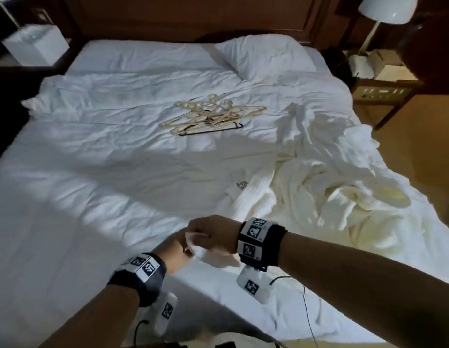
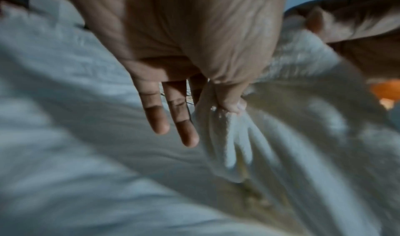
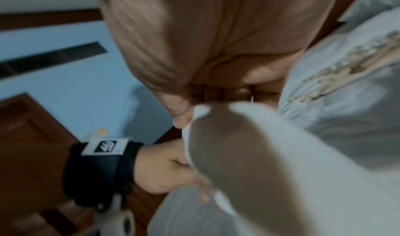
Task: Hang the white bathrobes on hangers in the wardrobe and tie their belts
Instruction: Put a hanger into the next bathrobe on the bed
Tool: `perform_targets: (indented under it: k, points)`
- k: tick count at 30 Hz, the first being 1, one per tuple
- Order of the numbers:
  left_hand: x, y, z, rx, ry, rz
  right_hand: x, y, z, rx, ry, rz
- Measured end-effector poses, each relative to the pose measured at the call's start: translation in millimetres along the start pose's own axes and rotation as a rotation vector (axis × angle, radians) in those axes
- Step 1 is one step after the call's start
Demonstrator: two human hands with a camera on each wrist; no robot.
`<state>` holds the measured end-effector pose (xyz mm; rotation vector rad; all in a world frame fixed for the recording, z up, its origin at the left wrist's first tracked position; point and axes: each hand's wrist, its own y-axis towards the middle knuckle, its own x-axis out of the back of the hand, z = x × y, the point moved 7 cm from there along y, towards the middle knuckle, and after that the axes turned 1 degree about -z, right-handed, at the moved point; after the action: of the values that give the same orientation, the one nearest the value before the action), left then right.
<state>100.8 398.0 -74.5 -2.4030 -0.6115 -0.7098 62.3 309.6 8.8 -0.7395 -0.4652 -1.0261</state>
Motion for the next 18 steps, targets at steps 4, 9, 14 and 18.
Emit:
perform_targets:
  k: [4,9,14,18]
  points:
    - [87,-52,108,0.127,0.427,0.094,-20,63,33,-0.059,-0.065,0.000]
    - [297,-143,206,0.371,0.776,-0.131,-42,145,59,-0.173,-0.161,0.045]
    - [456,-212,245,0.720,0.900,-0.491,-50,203,79,-0.199,-0.238,0.049]
    - [474,-184,264,0.739,0.690,-0.551,-53,242,67,-0.242,-0.254,0.067]
